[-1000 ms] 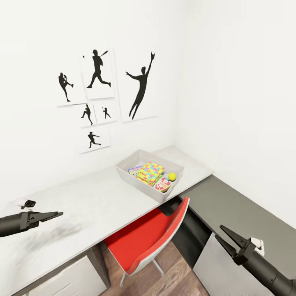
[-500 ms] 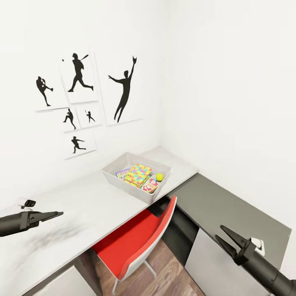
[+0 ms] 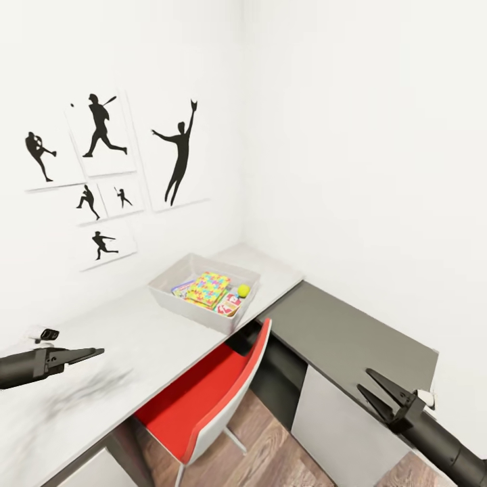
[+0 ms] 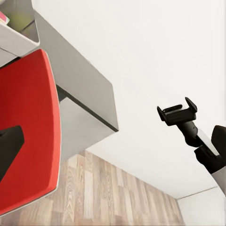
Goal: Put all the toys in the child's room - the three board games (two on the bed and one on the table), the two jigsaw puzzles on the table, and the tennis ball on the table - inside the toy box on the table in the child's room.
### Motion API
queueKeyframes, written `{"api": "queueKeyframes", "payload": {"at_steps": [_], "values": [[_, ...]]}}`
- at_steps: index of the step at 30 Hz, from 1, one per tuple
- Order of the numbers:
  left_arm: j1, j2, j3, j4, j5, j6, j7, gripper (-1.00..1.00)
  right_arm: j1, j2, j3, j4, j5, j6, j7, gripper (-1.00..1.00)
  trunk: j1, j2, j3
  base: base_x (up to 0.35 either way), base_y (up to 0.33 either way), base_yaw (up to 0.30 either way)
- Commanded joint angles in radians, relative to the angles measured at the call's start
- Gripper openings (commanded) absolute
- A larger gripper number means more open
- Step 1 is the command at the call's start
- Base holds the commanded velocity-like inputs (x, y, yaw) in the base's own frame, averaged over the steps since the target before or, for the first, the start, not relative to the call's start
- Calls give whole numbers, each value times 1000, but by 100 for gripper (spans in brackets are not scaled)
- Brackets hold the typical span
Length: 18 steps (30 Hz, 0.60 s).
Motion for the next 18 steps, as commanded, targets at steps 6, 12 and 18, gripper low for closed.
{"api": "queueKeyframes", "payload": {"at_steps": [6,12,18], "values": [[-1,0,0,0,0,11,-4,100,0,1,-26,1,-3,6,0,100,1,-2,5,-12,6,-219],[-1,0,-1,0,0,11,-4,100,1,1,-30,1,-3,7,1,100,1,-2,13,-1,1,-219],[-1,0,-2,0,0,11,-4,100,1,1,-32,1,-4,7,1,100,1,-2,20,0,0,-219]]}}
